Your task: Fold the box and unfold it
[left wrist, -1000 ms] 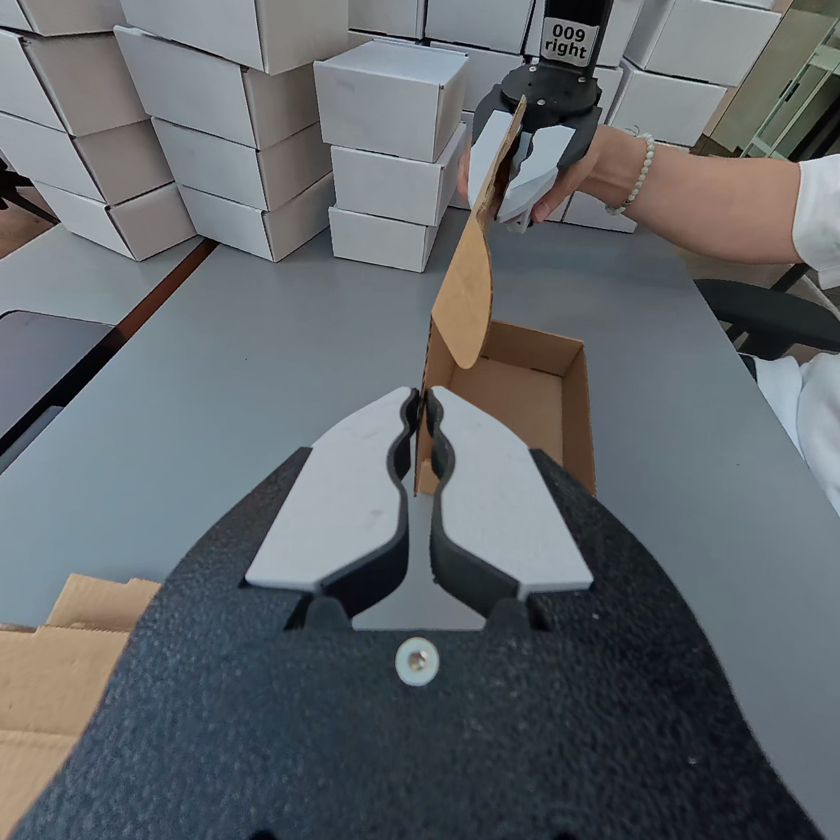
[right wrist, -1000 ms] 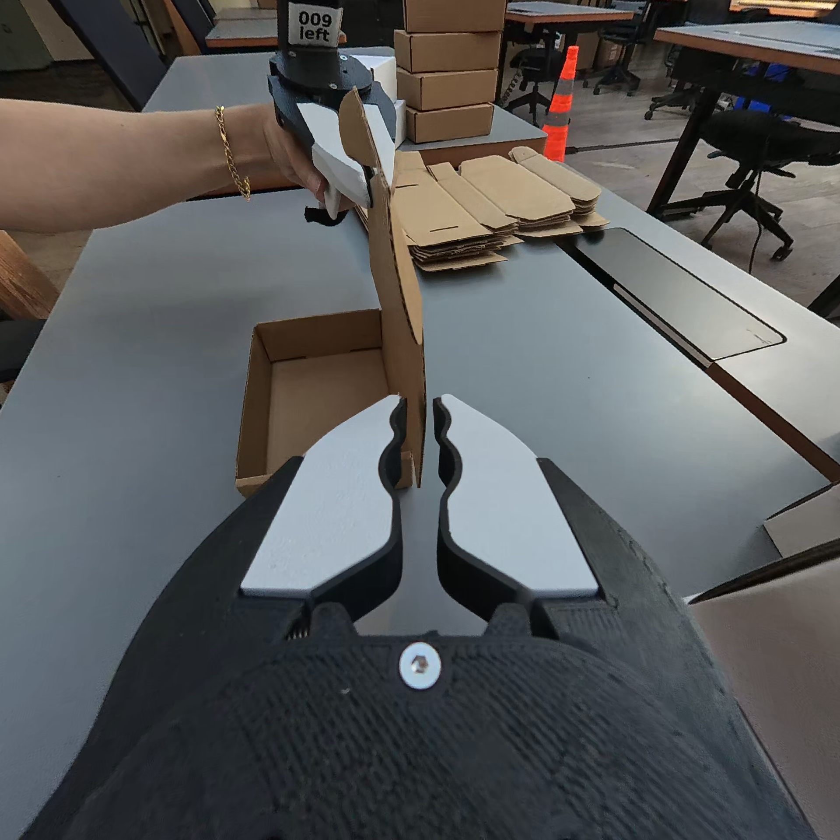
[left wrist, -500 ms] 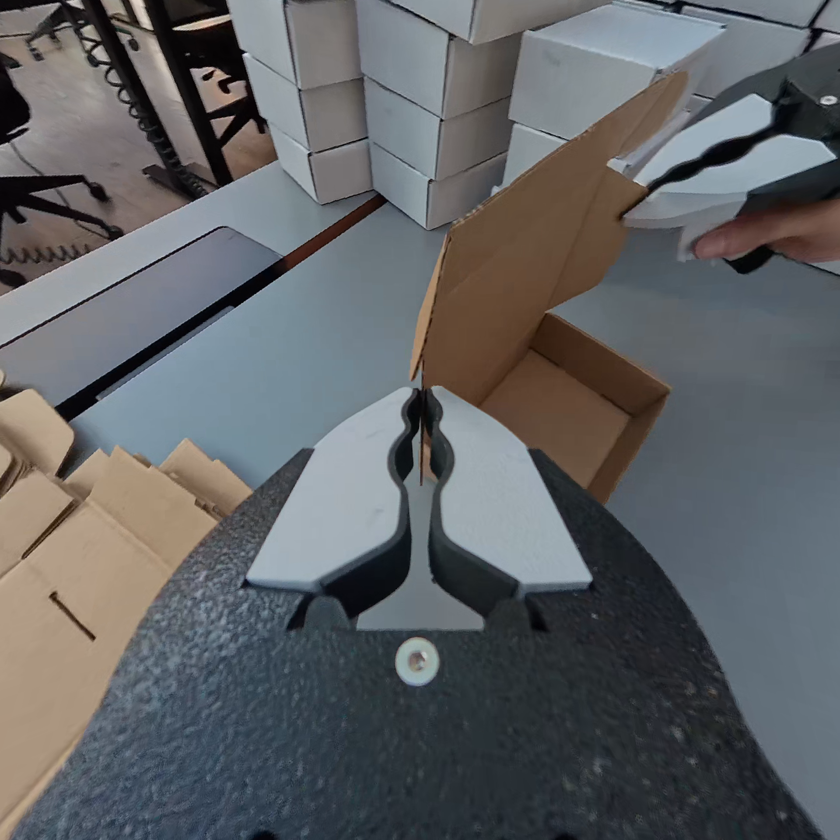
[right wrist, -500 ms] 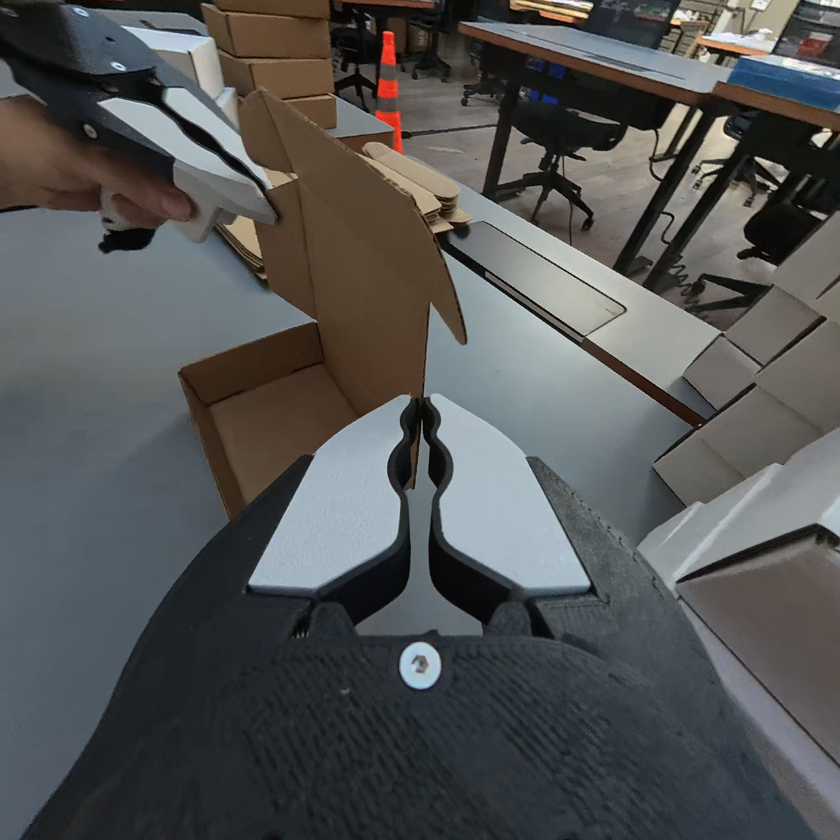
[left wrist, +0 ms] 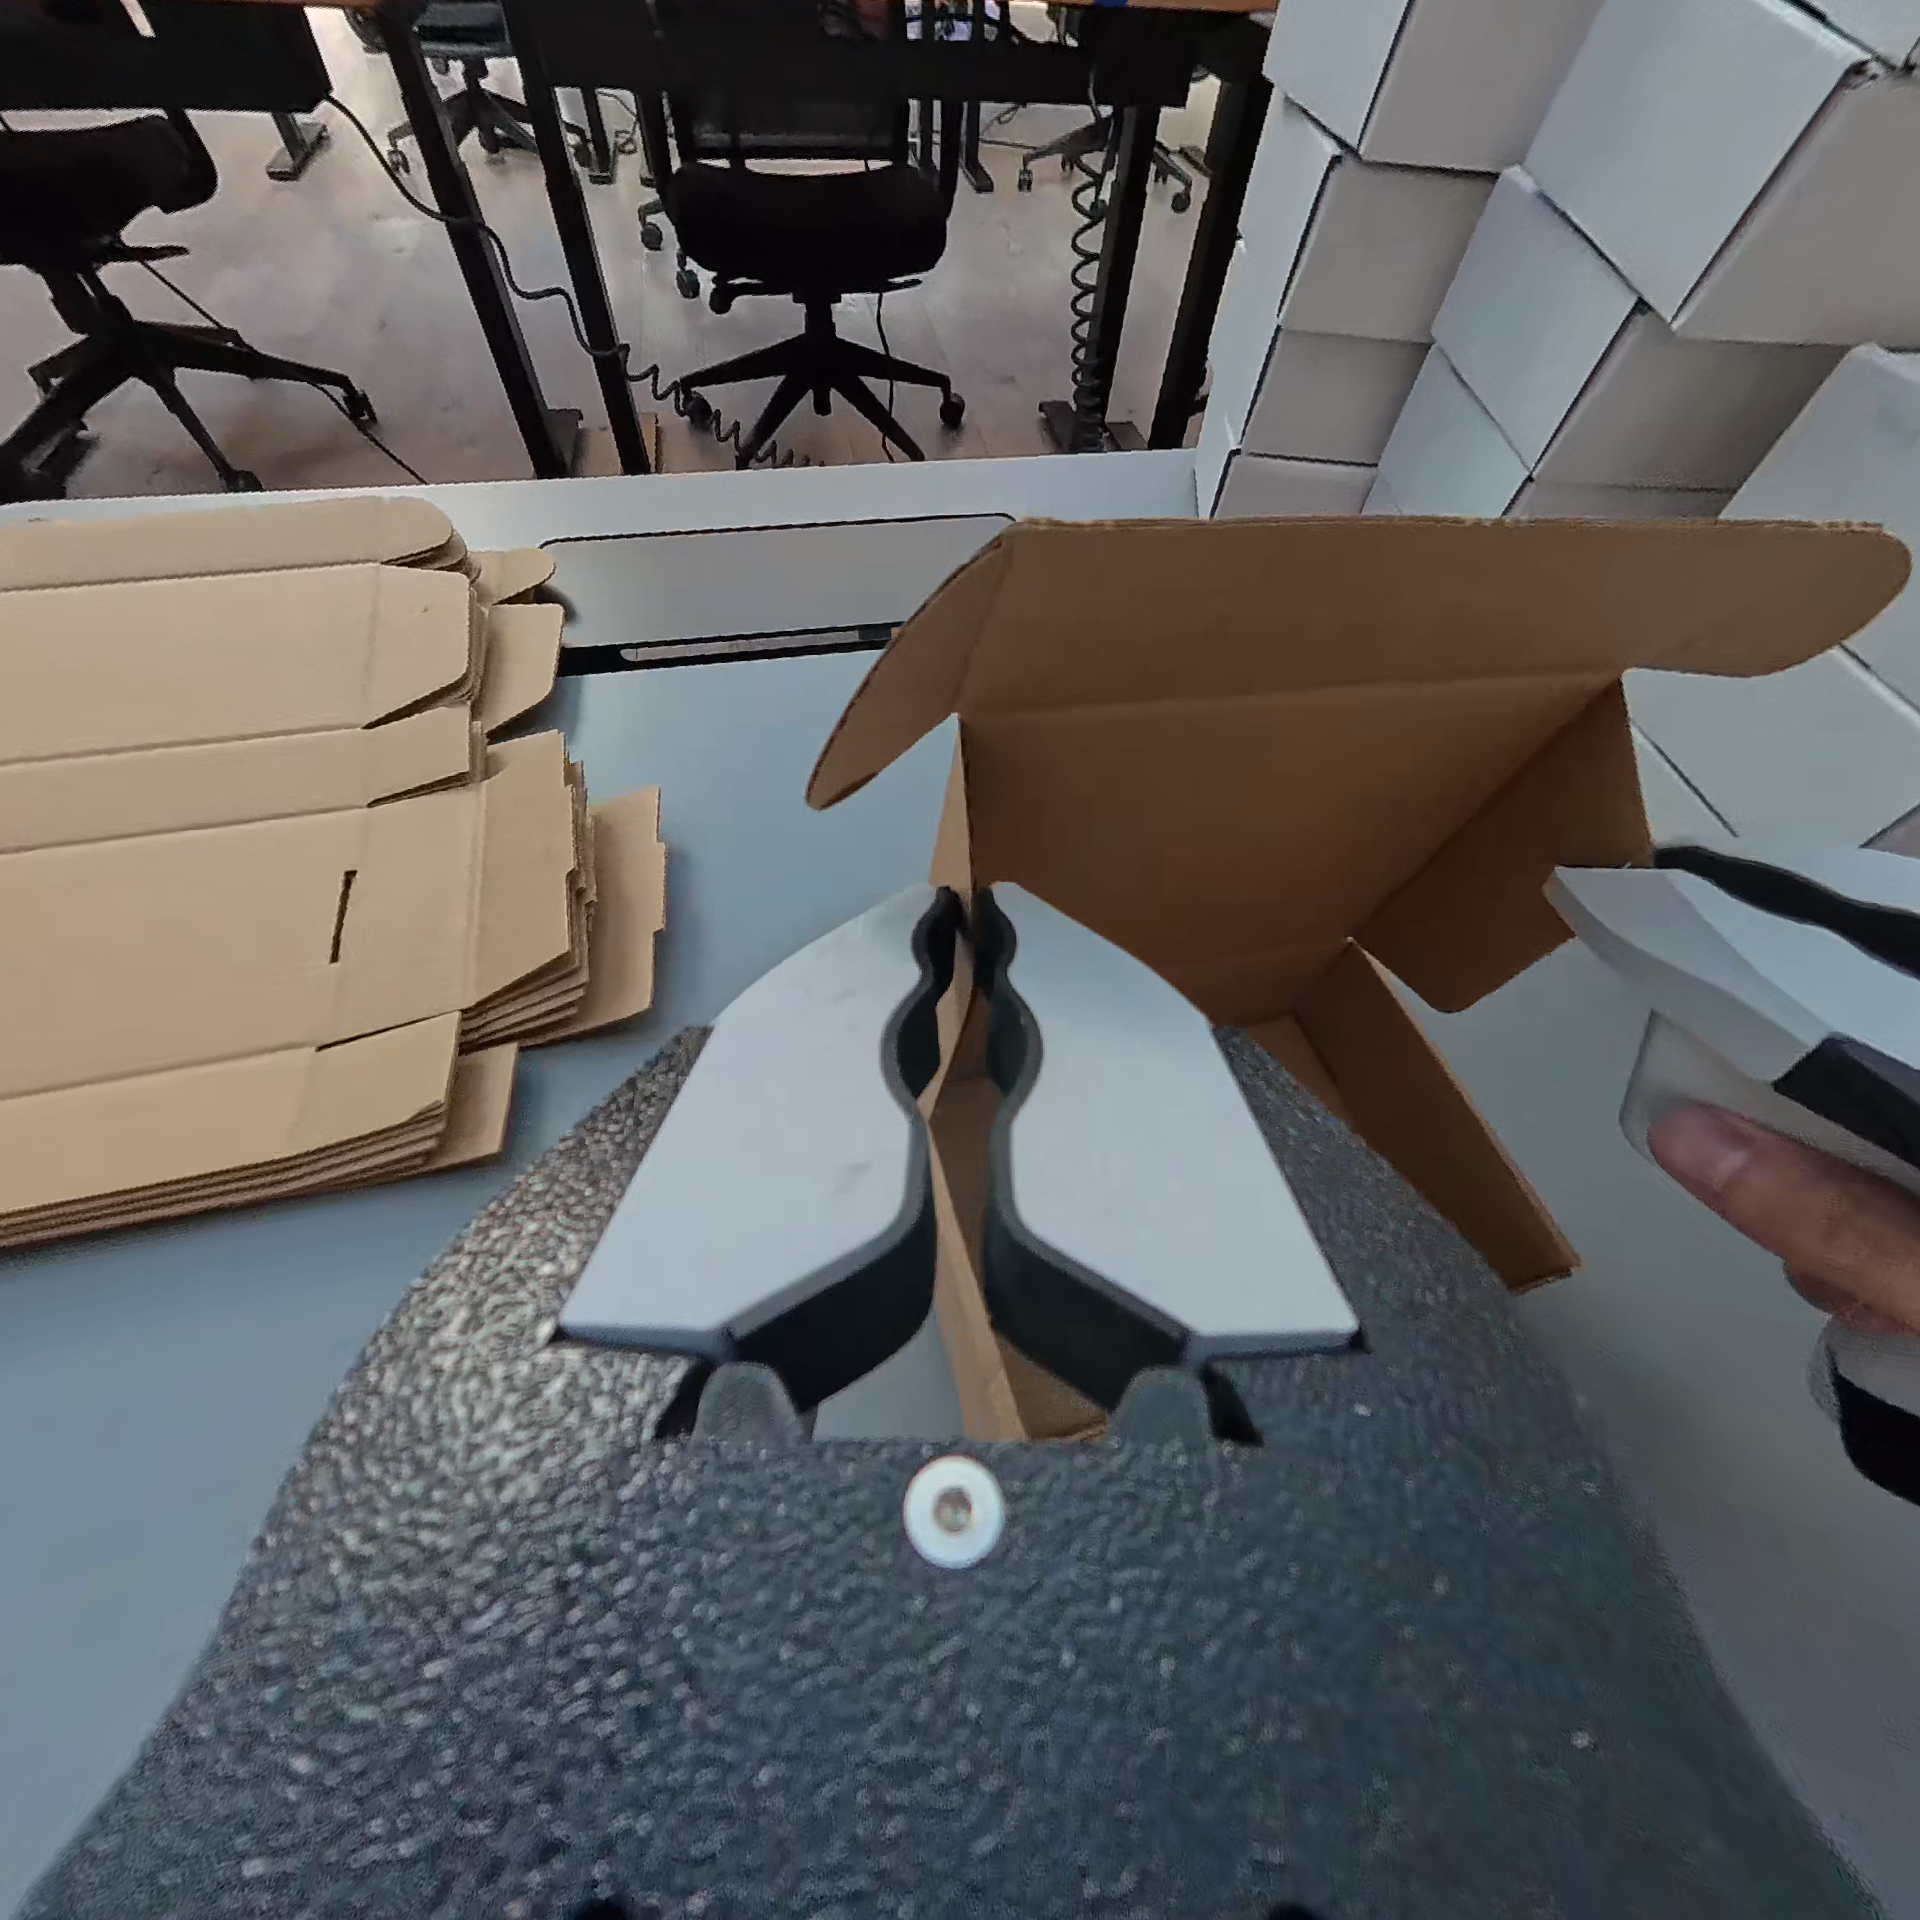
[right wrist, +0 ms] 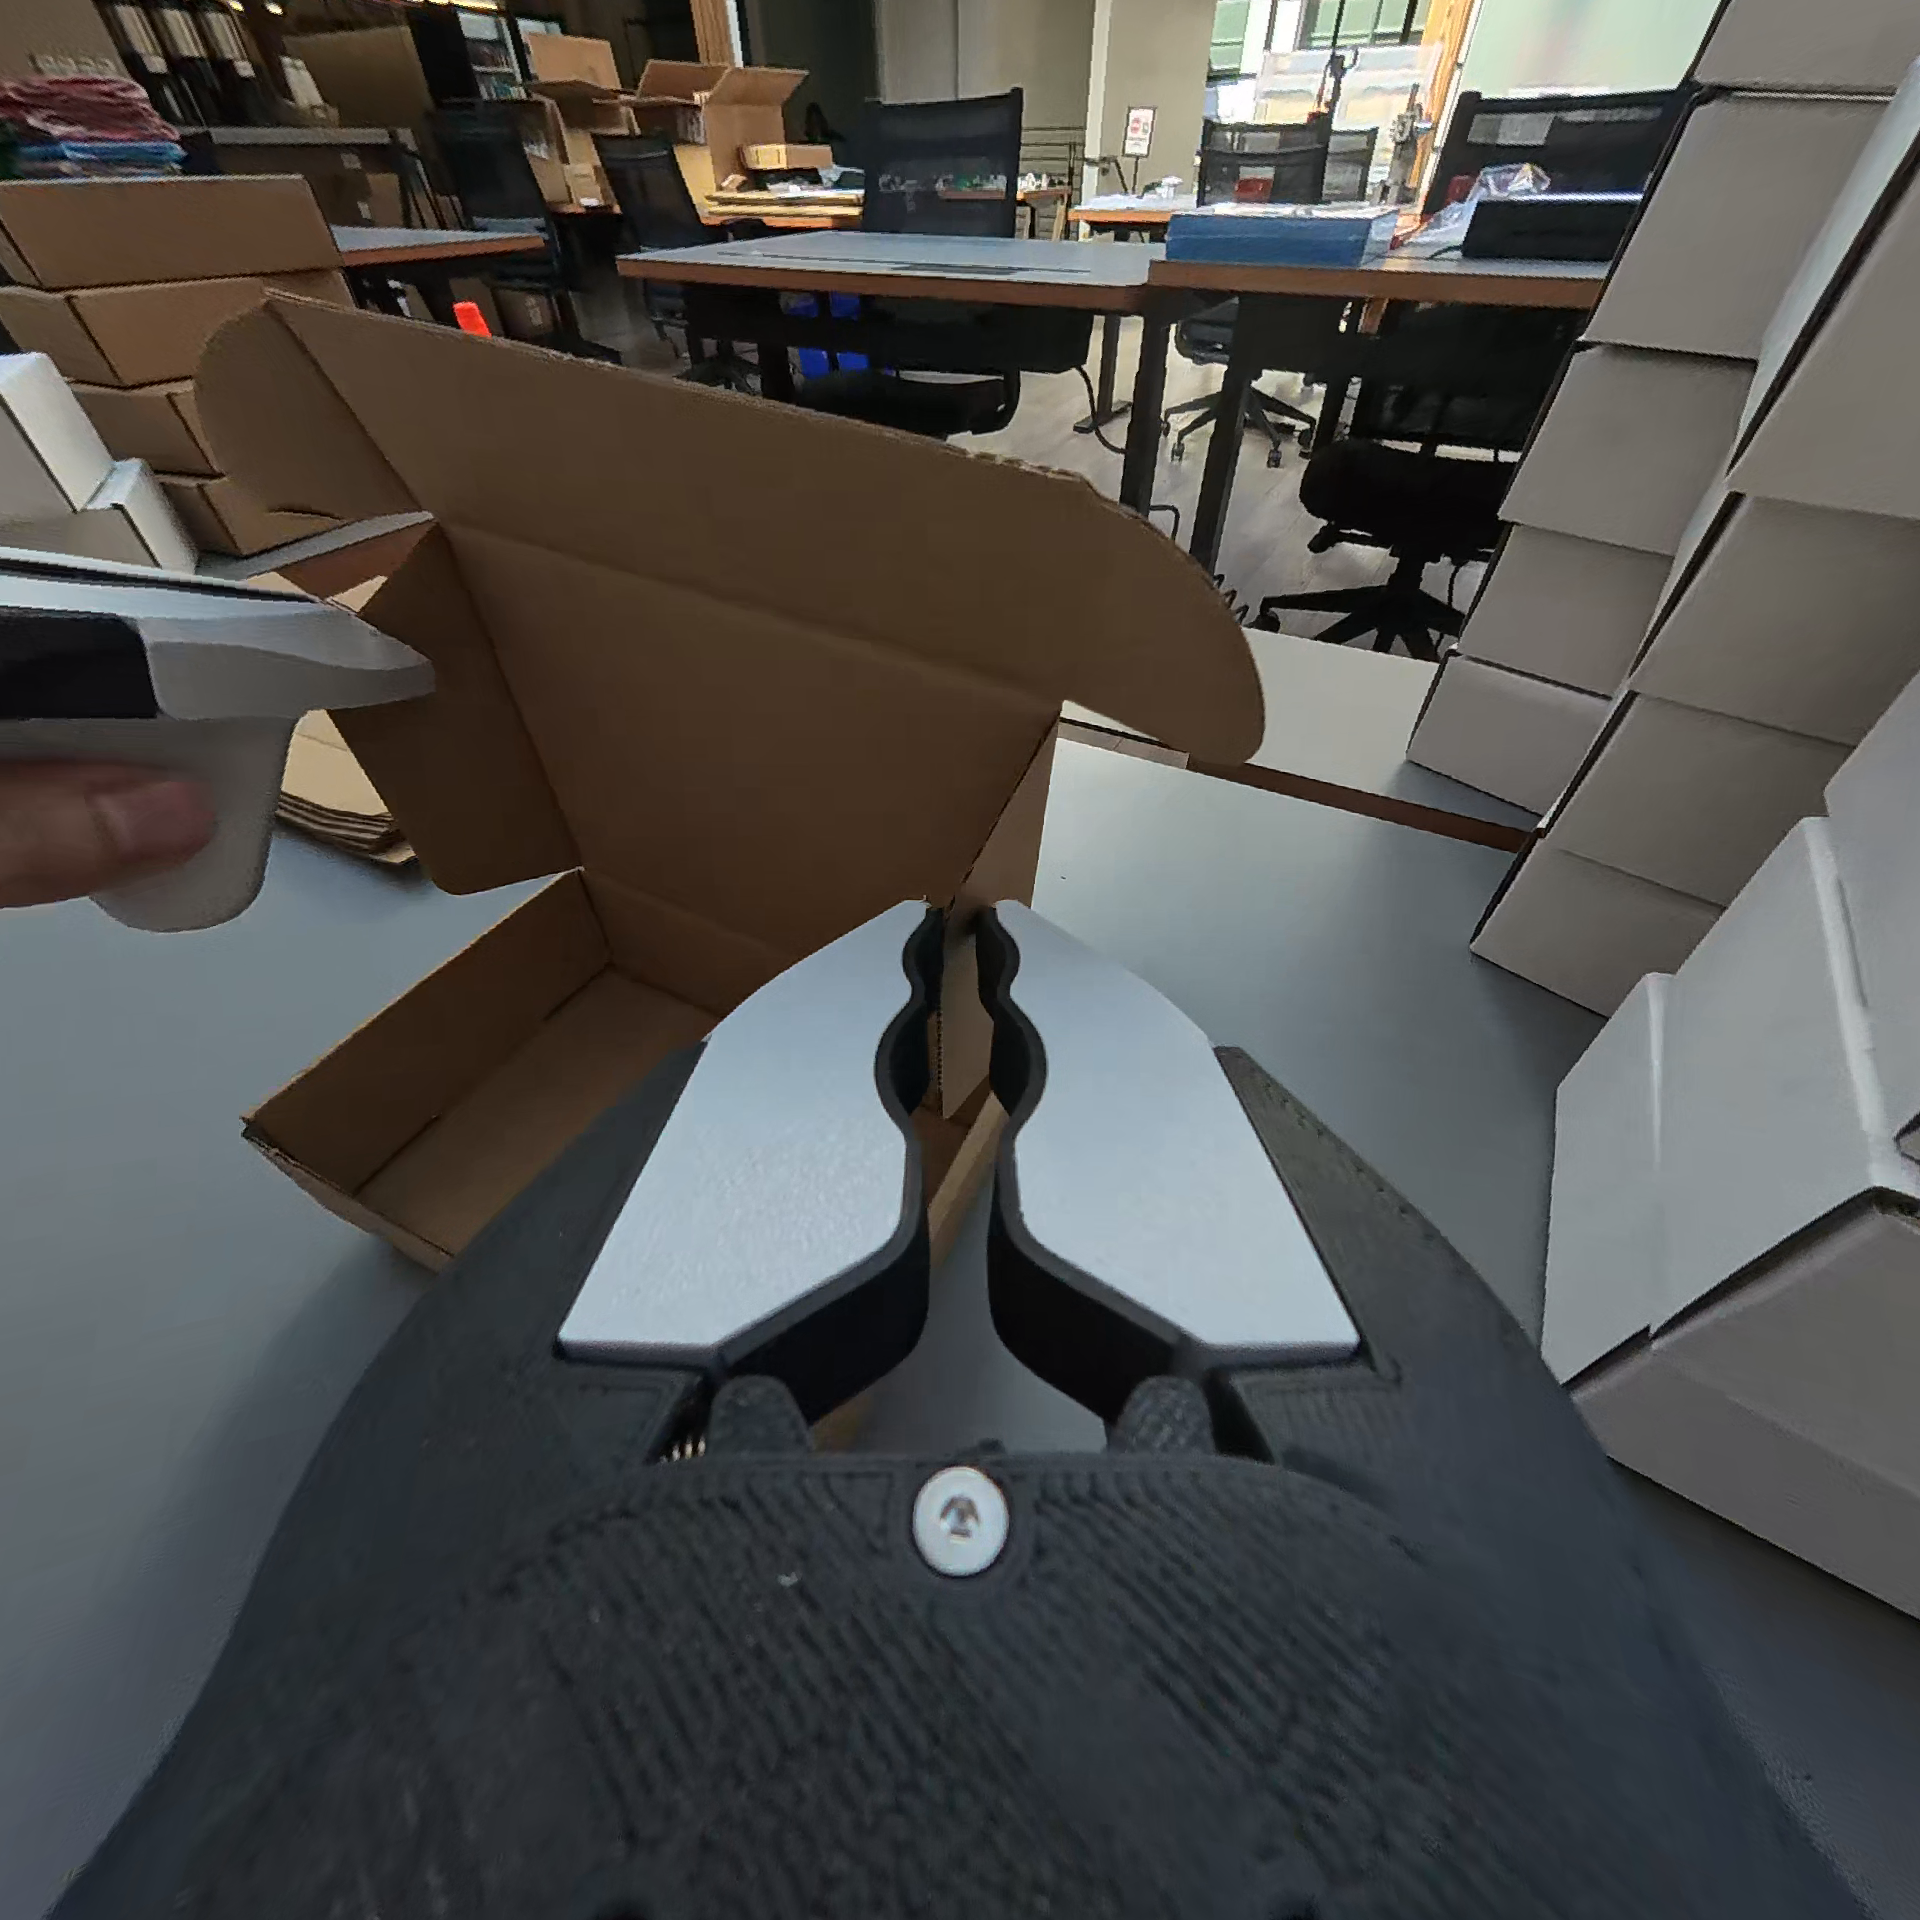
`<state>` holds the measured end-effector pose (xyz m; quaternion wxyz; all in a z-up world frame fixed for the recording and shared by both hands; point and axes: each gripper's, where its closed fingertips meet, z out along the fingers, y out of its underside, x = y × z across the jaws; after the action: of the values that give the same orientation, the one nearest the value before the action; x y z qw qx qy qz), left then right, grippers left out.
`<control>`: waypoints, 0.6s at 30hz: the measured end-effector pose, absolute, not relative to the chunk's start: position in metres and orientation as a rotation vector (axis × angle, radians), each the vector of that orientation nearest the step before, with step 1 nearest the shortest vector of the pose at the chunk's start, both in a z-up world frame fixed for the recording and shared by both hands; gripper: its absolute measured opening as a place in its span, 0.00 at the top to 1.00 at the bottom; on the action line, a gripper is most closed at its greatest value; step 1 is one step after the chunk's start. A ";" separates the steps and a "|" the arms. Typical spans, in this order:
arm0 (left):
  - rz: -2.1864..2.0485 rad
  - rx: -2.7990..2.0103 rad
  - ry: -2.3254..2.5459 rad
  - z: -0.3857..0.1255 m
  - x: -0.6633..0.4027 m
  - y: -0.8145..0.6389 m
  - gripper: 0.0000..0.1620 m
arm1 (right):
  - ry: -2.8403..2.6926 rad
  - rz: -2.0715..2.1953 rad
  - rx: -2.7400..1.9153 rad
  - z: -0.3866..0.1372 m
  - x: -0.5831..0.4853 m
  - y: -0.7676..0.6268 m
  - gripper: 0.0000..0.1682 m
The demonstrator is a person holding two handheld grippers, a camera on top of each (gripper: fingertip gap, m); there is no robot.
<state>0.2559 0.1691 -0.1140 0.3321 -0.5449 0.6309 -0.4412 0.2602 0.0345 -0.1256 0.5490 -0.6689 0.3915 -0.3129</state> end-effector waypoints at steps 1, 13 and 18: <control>-1.167 -1.448 1.617 -0.117 0.254 0.168 0.98 | 0.932 -0.742 -1.577 -0.126 0.259 0.034 0.96; -1.355 -1.529 1.493 -0.138 0.224 0.161 0.98 | 0.924 -0.858 -1.572 -0.145 0.232 0.029 0.96; -1.483 -1.604 1.424 -0.137 0.217 0.159 0.97 | 0.915 -0.874 -1.562 -0.144 0.223 0.029 0.96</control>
<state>0.2170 0.1586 -0.1375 0.2639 -0.5933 0.5267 -0.5486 0.2233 0.0288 -0.1441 0.5361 -0.6559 0.3845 -0.3669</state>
